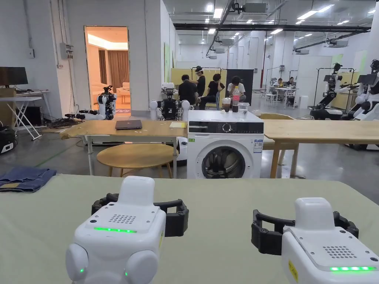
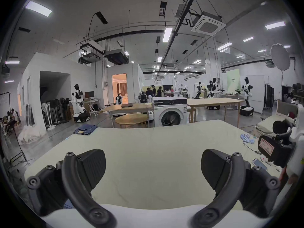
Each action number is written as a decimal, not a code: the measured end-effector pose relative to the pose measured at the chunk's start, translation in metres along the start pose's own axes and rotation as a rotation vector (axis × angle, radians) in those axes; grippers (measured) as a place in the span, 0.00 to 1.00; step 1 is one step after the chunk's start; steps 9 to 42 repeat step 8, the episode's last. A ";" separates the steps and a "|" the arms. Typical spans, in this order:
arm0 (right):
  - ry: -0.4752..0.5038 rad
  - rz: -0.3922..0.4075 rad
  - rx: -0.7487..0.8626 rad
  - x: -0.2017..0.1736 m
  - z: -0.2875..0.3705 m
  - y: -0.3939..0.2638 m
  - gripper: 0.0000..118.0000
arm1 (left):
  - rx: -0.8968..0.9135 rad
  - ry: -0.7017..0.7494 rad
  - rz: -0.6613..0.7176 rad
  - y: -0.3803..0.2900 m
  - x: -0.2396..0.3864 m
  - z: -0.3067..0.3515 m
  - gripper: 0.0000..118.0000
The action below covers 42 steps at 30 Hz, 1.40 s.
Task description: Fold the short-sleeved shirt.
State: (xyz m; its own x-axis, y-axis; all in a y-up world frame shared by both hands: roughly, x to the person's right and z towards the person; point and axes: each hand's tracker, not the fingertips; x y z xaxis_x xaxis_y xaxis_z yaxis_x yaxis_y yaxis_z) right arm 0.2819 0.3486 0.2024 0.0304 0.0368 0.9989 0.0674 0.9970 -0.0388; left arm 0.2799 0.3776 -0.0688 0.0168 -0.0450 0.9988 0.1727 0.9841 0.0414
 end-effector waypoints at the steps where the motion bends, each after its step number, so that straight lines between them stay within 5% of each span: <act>1: 0.000 -0.002 0.001 0.000 0.000 0.000 1.00 | 0.002 0.002 0.000 0.000 0.000 0.000 0.97; 42: 0.002 -0.003 0.001 0.000 0.002 0.000 1.00 | 0.017 0.013 0.032 0.000 -0.004 0.000 0.97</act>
